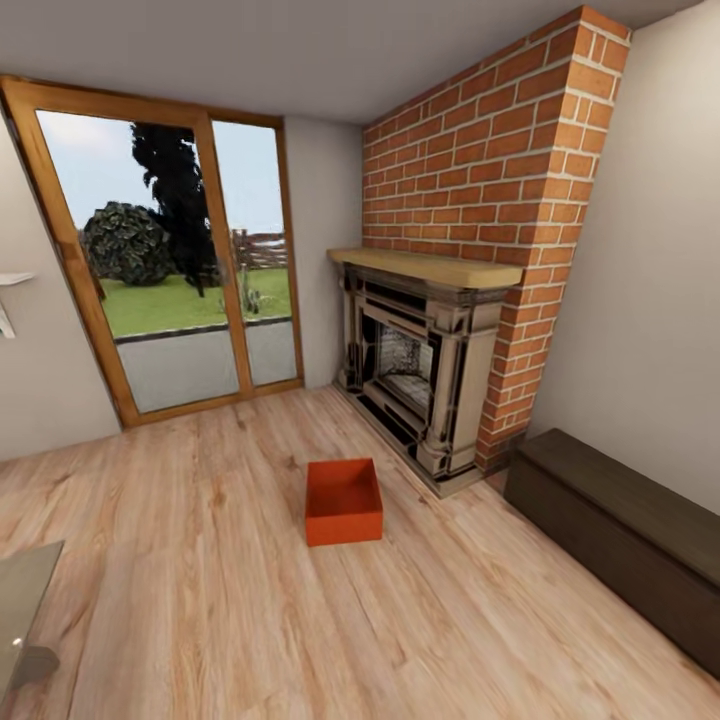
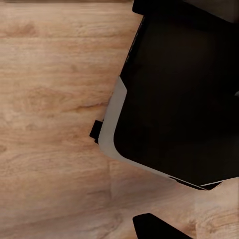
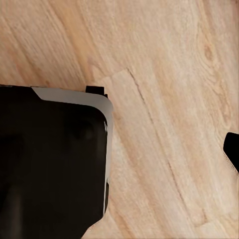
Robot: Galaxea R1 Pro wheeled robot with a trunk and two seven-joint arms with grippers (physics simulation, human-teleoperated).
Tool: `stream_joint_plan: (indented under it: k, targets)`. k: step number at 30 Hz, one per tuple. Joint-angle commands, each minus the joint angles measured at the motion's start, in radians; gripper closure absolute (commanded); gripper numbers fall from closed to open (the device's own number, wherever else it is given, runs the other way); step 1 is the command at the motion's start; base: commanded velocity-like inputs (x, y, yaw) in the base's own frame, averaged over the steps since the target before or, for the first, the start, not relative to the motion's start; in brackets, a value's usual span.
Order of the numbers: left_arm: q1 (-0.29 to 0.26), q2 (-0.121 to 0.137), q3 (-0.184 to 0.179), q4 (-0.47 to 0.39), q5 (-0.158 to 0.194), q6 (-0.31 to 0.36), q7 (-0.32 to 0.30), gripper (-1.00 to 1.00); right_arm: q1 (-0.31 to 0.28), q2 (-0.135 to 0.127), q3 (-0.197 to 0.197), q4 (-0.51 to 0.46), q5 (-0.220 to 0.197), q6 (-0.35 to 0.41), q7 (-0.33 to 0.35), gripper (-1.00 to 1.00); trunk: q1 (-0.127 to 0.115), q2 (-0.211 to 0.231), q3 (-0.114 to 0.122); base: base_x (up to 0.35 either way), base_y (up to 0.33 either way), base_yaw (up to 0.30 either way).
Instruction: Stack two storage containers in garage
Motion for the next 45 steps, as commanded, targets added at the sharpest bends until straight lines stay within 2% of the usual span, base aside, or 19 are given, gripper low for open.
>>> stream_joint_plan:
  k: [1, 45]
  targets:
    - [-0.001, 0.0, 0.007, 0.001, 0.0, -0.003, 0.002, -1.0, -0.001, 0.0, 0.008, 0.003, -0.009, -0.006, 0.0, -1.0, 0.001, -0.001, -0.001, 0.324, 0.0, 0.0]
    - [0.0, 0.0, 0.007, 0.001, 0.0, -0.008, 0.002, -1.0, -0.001, 0.0, 0.007, 0.003, -0.019, -0.007, 0.0, -1.0, 0.001, -0.001, -0.001, 0.324, 0.0, 0.0]
